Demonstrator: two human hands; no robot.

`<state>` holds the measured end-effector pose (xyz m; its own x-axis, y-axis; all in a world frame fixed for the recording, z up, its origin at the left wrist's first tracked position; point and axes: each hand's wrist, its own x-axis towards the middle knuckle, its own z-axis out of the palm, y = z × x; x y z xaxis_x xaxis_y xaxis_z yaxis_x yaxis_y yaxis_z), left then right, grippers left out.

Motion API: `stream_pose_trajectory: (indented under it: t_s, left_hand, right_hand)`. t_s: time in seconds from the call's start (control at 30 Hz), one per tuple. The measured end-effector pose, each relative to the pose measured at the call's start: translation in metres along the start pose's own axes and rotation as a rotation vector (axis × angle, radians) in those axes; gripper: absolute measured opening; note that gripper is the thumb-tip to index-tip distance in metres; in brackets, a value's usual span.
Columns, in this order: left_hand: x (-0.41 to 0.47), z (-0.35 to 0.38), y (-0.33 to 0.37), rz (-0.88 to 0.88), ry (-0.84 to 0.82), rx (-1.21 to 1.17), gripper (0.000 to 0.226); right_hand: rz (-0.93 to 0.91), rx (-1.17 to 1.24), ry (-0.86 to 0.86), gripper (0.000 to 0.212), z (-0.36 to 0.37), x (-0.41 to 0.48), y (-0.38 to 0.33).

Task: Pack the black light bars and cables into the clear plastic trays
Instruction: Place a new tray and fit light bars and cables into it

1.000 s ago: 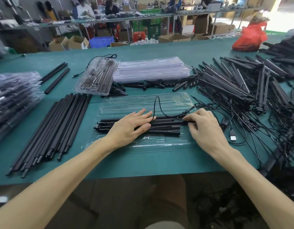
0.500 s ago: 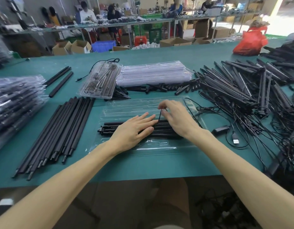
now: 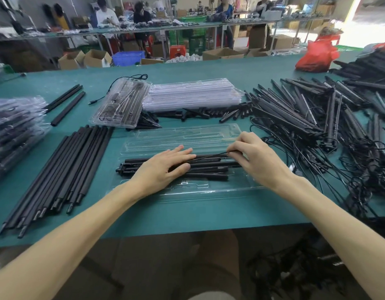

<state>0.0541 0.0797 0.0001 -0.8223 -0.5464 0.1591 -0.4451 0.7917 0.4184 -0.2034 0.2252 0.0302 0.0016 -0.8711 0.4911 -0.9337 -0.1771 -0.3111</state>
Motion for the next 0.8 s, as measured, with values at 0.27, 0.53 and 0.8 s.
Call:
stream_pose_trajectory:
  t_s: [0.27,0.53,0.8]
  left_hand:
    - [-0.001,0.0,0.0,-0.002,-0.002,-0.008,0.054]
    - [-0.001,0.0,0.002,-0.006,0.003,-0.004,0.058]
    - [-0.001,-0.001,0.001,-0.014,-0.002,-0.016,0.053]
  right_hand:
    - [0.094,0.012,-0.182,0.008,-0.012,-0.013,0.018]
    - [0.094,0.015,-0.064,0.007,-0.008,-0.018,0.016]
    - [0.044,0.035,0.043,0.021,-0.017,-0.03,0.014]
